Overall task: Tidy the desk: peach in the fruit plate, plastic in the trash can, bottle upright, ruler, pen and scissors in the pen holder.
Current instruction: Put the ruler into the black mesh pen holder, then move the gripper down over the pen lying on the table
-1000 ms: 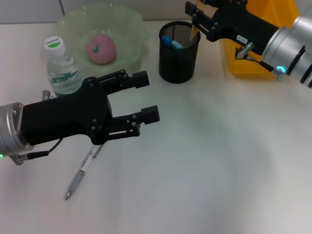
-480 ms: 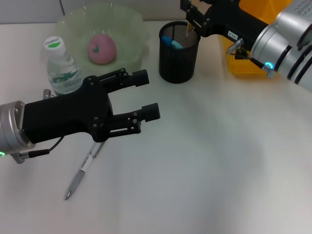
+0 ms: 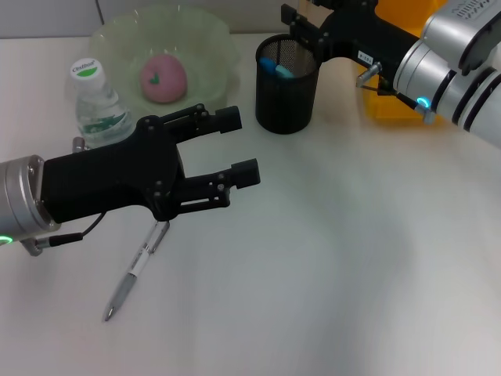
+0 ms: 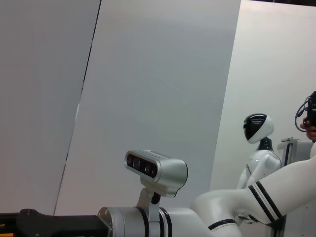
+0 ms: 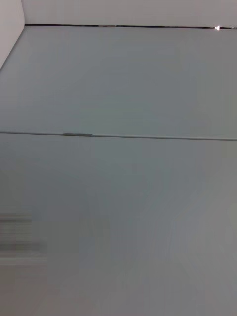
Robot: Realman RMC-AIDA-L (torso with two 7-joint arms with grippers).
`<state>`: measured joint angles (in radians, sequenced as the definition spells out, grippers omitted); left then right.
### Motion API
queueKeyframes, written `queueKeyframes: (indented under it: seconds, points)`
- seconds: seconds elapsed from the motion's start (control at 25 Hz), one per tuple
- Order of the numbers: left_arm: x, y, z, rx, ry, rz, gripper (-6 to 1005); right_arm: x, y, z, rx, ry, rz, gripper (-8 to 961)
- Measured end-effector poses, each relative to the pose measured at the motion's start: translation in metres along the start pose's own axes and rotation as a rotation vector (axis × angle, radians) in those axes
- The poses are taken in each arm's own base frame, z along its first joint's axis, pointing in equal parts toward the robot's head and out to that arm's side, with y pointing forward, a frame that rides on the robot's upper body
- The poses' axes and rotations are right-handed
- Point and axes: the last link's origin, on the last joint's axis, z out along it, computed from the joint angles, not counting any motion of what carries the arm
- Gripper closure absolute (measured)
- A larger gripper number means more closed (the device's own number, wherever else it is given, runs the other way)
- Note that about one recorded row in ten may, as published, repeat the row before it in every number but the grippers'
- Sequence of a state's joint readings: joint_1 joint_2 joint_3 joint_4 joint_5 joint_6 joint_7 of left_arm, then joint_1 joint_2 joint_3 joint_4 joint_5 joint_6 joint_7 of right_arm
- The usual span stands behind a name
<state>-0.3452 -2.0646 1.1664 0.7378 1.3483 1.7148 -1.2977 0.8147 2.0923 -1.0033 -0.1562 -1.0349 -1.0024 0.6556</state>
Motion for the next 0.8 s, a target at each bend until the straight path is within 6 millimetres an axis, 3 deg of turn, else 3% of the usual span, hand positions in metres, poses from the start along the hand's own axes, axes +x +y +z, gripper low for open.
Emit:
queueKeyframes:
  seconds: [0.2, 0.4, 0.48, 0.68, 0.8]
  points:
    - [0.0, -0.001, -0.001, 0.007, -0.001, 0.002, 219, 0.0, 0.0, 0.0, 0.001, 0.002, 0.003, 513]
    - [0.001, -0.002, 0.0, 0.01, -0.001, 0.003, 219, 0.0, -0.001, -0.001, 0.005, -0.003, 0.012, 366]
    - [0.001, -0.002, 0.0, 0.011, -0.001, 0.004, 219, 0.0, 0.0, -0.003, 0.0, -0.017, 0.019, 366]
    - [0.0, -0.002, -0.003, 0.023, 0.001, -0.001, 220, 0.001, 0.006, -0.019, -0.032, -0.083, 0.06, 366]
    - [-0.001, -0.003, -0.007, 0.039, 0.003, -0.01, 220, 0.004, 0.013, -0.039, -0.065, -0.148, 0.102, 366]
